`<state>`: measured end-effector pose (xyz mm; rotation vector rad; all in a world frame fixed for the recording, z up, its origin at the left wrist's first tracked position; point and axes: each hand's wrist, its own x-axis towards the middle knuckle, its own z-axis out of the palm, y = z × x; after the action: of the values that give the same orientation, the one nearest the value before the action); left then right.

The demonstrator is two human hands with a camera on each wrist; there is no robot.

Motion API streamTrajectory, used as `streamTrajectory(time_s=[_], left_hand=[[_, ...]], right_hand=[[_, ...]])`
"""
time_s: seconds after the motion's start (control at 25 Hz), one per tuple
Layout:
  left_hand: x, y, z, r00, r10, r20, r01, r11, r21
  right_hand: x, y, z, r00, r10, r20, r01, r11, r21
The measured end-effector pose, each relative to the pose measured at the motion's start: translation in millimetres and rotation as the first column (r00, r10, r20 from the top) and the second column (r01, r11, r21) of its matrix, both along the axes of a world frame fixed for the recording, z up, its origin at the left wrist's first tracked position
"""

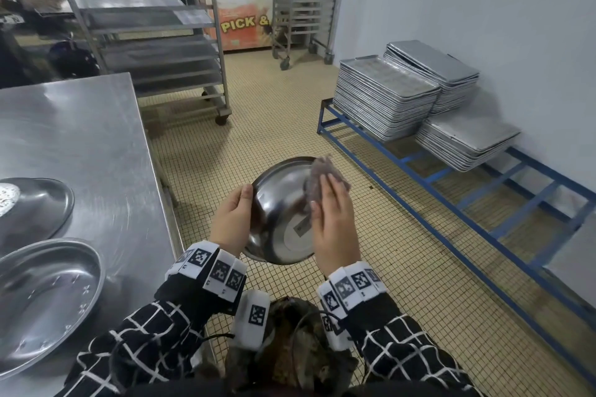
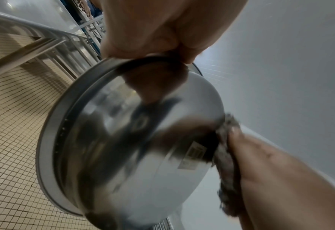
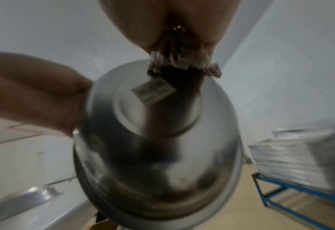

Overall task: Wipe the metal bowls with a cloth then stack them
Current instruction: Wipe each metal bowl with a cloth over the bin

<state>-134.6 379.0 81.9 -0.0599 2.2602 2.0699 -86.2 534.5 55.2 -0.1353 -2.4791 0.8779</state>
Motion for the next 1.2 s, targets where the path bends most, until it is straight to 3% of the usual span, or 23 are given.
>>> streamTrajectory(time_s=[0.08,0.16,0.24,0.32,0.36,0.44,0.52,0.64,0.68,0.84,0.92,1.0,1.08,1.2], left_hand=[[1,5,2,0.999,-0.032,-0.004,0.032,0.999,0.011],[3,8,4,0.999,-0.049,0.011,0.048,0.997,0.064],[2,6,0,0.998,-0.051,0.033,0.048,0.994,0.1],[-2,-1,-4,0.996,-0.049,0.068,0.038,0.987,0.154],[-5,-4,-6,0.996,-0.055,0.074,0.04,0.981,0.189],[-8,-8,-5,0.996,-0.061,0.063,0.044,0.969,0.242],[-11,-11,-6,0.999,-0.038,0.024,0.033,0.983,0.181],[-7,-11,-4,0.998,-0.041,-0.054,0.046,0.995,0.088],[-5,-10,-1,0.997,-0.05,-0.06,0.056,0.993,0.1],[-3,-5,9,0.988,-0.123,-0.091,0.14,0.968,0.209],[-2,-6,12,0.991,-0.121,-0.05,0.13,0.954,0.27],[4,-9,12,0.996,-0.067,-0.057,0.079,0.97,0.229],[11,-15,9,0.998,0.009,-0.067,0.005,0.978,0.206],[23,-28,3,0.991,0.103,-0.09,-0.085,0.98,0.181]], right_hand=[[-5,-14,6,0.994,0.046,-0.102,-0.021,0.972,0.235],[-13,-17,11,0.983,0.019,-0.182,0.031,0.962,0.27],[-17,-8,12,0.978,-0.104,-0.178,0.12,0.99,0.081],[-19,9,8,0.974,-0.215,-0.067,0.187,0.938,-0.292],[-17,17,5,0.97,-0.24,0.03,0.229,0.868,-0.442],[-9,28,-2,0.935,-0.264,0.237,0.352,0.768,-0.535],[-6,41,-11,0.901,-0.179,0.396,0.413,0.635,-0.652],[-4,60,-5,0.909,0.153,0.388,0.346,0.246,-0.906],[-5,65,1,0.905,0.203,0.374,0.33,0.218,-0.918],[-3,62,17,0.888,0.113,0.445,0.336,0.5,-0.798],[2,60,25,0.91,0.056,0.412,0.287,0.631,-0.721],[8,55,37,0.932,0.048,0.358,0.209,0.737,-0.642],[12,49,48,0.944,0.073,0.321,0.128,0.817,-0.562],[16,40,57,0.953,0.104,0.284,0.062,0.852,-0.519]])
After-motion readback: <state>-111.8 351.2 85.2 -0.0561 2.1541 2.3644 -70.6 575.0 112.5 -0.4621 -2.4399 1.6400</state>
